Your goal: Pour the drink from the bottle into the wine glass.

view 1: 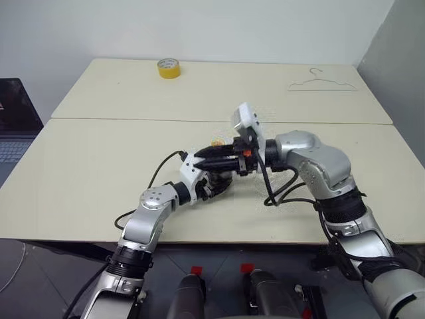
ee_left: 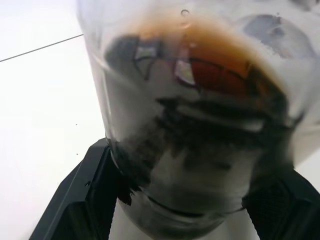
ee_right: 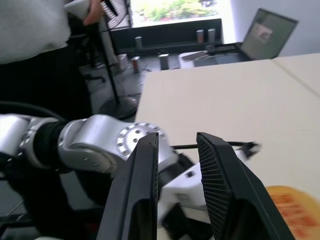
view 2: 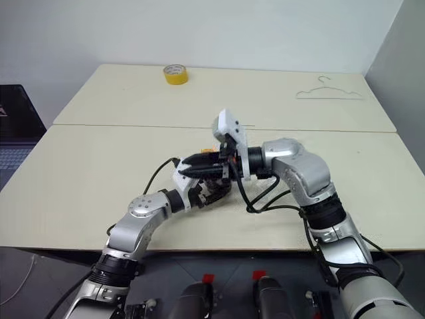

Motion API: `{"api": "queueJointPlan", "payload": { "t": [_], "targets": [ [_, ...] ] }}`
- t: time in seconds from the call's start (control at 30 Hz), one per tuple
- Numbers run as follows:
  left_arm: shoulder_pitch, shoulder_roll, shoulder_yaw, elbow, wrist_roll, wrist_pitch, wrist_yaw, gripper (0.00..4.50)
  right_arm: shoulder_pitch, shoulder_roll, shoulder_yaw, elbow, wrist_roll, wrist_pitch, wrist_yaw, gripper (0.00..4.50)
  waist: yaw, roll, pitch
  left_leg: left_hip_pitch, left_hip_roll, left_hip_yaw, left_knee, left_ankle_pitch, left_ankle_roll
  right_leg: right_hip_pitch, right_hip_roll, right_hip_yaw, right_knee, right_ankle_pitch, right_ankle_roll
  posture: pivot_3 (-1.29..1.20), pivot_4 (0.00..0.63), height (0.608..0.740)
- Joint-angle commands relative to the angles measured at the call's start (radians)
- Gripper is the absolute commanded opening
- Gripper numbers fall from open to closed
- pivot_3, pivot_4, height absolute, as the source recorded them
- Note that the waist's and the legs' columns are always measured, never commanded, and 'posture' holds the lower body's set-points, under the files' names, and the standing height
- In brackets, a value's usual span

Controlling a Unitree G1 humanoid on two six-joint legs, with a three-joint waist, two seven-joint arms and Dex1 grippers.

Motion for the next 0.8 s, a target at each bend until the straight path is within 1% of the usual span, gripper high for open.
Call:
{"api": "queueJointPlan", "payload": {
  "t": [0.03, 0.17, 0.23, 0.27, 0.33, 0.4, 0.5, 0.57, 0.67, 0.8],
  "targets": [
    [-0.001, -0.003, 0.007, -0.031, 0.0, -0.014, 0.011, 3.27, -0.027, -0.028, -0.089, -0.119, 0.119, 0.076, -0.002, 2.17, 0.0, 0.0, 0.0, 0.0, 0.0, 0.0, 0.0, 0.0, 0.0, 0.0, 0.0, 0.0, 0.0, 0.0, 0.0, 0.0, 0.15, 0.74],
    [0.001, -0.011, 0.012, -0.019, 0.008, -0.023, 0.035, 3.27, -0.031, -0.049, -0.159, -0.203, 0.24, 0.174, -0.032, 3.54, 0.0, 0.0, 0.0, -0.001, 0.0, -0.001, 0.0, 0.0, 0.0, 0.0, 0.0, 0.0, 0.0, 0.0, 0.0, 0.0, 0.15, 0.74],
    [-0.002, -0.021, 0.016, -0.005, 0.013, -0.03, 0.053, 3.27, -0.023, -0.035, -0.194, -0.223, 0.267, 0.195, -0.096, 4.23, 0.0, 0.0, 0.0, 0.0, 0.0, -0.001, 0.0, 0.0, 0.0, 0.0, 0.0, 0.0, 0.0, 0.0, 0.0, 0.0, 0.15, 0.74],
    [-0.004, -0.024, 0.016, 0.0, 0.016, -0.033, 0.06, 3.27, -0.018, -0.026, -0.206, -0.228, 0.266, 0.195, -0.137, 4.47, 0.0, 0.0, 0.0, 0.0, 0.0, -0.001, 0.0, 0.0, 0.0, 0.0, 0.0, 0.0, 0.001, 0.0, 0.0, 0.0, 0.15, 0.74],
    [-0.008, -0.037, 0.02, 0.016, 0.026, -0.041, 0.086, 3.27, -0.011, 0.005, -0.222, -0.231, 0.248, 0.197, -0.235, 4.47, -0.001, 0.0, 0.0, 0.0, 0.0, 0.0, 0.001, 0.0, 0.0, 0.0, 0.0, 0.0, 0.001, 0.001, 0.0, 0.0, 0.15, 0.74],
    [-0.015, -0.056, 0.027, 0.036, 0.039, -0.057, 0.125, 3.27, 0.003, 0.048, -0.206, -0.243, 0.205, 0.204, -0.356, 4.47, -0.001, 0.0, 0.0, 0.0, 0.0, 0.0, 0.001, 0.0, 0.0, 0.0, 0.0, 0.0, 0.001, 0.001, 0.0, 0.0, 0.15, 0.74],
    [-0.023, -0.098, 0.038, 0.063, 0.043, -0.076, 0.179, 3.27, 0.049, 0.103, -0.126, -0.276, 0.074, 0.184, -0.543, 4.47, -0.001, 0.0, 0.0, 0.0, 0.0, 0.0, 0.002, 0.0, 0.0, 0.0, 0.0, 0.001, 0.001, 0.002, 0.0, 0.0, 0.15, 0.74],
    [-0.028, -0.123, 0.044, 0.078, 0.049, -0.087, 0.213, 3.27, 0.069, 0.137, -0.096, -0.267, -0.006, 0.175, -0.652, 4.47, 0.0, 0.0, 0.0, 0.0, 0.0, 0.0, 0.002, 0.0, 0.0, 0.0, 0.0, 0.001, 0.001, 0.002, 0.0, 0.0, 0.15, 0.74],
    [-0.037, -0.164, 0.055, 0.102, 0.065, -0.117, 0.278, 3.27, 0.098, 0.157, -0.045, -0.245, -0.1, 0.14, -0.726, 4.47, 0.001, 0.0, 0.0, -0.001, 0.0, 0.001, 0.002, 0.0, 0.0, -0.001, 0.0, 0.002, 0.001, 0.003, 0.001, 0.0, 0.15, 0.74],
    [-0.048, -0.196, 0.053, 0.108, 0.072, -0.133, 0.312, 3.27, 0.1, 0.21, -0.053, -0.2, -0.139, 0.123, -0.79, 4.47, 0.0, 0.0, 0.0, -0.001, -0.001, 0.001, 0.002, 0.0, 0.0, -0.001, 0.0, 0.002, 0.0, 0.003, 0.002, 0.0, 0.15, 0.74]
  ]
}}
